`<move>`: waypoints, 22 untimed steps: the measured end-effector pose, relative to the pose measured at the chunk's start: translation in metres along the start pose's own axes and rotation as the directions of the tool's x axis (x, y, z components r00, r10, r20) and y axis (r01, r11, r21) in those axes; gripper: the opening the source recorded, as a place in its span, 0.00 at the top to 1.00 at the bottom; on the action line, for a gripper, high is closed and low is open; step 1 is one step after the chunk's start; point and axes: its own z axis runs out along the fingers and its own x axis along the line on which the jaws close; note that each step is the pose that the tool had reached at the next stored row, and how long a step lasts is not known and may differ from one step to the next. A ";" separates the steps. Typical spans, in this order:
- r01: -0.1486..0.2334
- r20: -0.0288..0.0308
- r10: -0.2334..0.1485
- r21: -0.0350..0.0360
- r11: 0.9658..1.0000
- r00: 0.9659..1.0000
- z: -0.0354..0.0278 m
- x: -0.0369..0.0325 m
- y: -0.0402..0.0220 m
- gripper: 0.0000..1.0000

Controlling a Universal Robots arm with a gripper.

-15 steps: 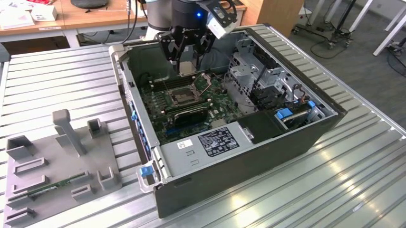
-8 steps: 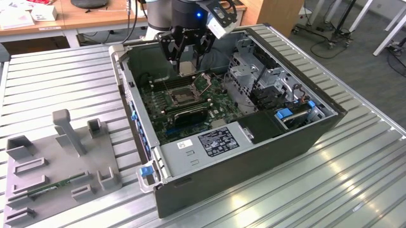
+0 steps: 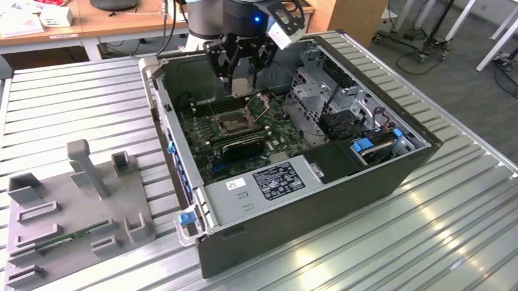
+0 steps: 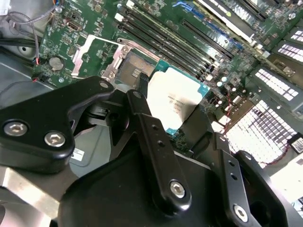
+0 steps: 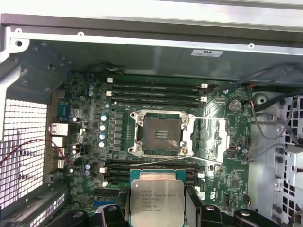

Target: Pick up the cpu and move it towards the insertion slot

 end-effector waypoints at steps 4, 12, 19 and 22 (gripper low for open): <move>0.000 0.000 0.000 0.000 1.000 1.000 0.0019 -0.0060 0.0034 0.45; -0.016 0.000 0.016 0.000 1.000 1.000 0.0081 -0.0119 0.0112 0.45; -0.027 0.001 0.027 0.000 1.000 1.000 0.0151 -0.0124 0.0262 0.45; -0.028 0.001 0.028 0.000 1.000 1.000 0.0189 -0.0126 0.0318 0.45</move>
